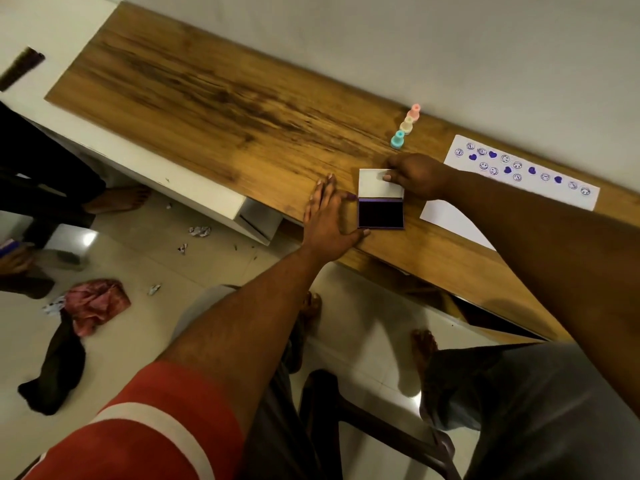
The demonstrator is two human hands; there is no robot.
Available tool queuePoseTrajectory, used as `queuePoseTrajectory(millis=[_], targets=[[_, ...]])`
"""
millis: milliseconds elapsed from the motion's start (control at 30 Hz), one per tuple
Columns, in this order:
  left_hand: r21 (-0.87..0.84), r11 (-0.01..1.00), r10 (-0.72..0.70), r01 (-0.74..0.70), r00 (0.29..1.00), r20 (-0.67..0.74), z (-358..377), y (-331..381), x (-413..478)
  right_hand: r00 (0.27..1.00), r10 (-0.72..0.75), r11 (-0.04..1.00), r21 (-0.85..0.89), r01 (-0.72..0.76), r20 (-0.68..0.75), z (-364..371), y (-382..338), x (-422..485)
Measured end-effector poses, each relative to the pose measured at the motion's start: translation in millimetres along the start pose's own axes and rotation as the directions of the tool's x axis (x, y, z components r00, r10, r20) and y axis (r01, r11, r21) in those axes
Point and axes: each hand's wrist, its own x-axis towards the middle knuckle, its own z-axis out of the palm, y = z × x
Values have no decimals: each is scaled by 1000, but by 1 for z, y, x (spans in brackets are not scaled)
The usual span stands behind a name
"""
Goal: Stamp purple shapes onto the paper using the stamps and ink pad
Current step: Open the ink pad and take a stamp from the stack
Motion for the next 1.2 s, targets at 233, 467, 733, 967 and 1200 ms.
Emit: queuePoseTrajectory(millis=[233,467,733,967,1200], targets=[[-9,1000,-1,1,1000,-2,0,1,-1,994,-18,999,-36,14,-108,1,4,0],[-8,1000,-3,3,1000,2,-1,2,-1,921,22,978,-181,-99,-389,-5,7,-9],[111,992,-63,56,997,54,-29,19,16,849,235,765,-448,-462,-474,-36,-7,20],[132,990,-47,41,998,43,-54,17,40,886,291,705,-545,-453,-360,-28,-16,49],[101,992,-71,75,996,-49,-50,6,57,960,211,721,-635,-279,-182,-22,-59,68]])
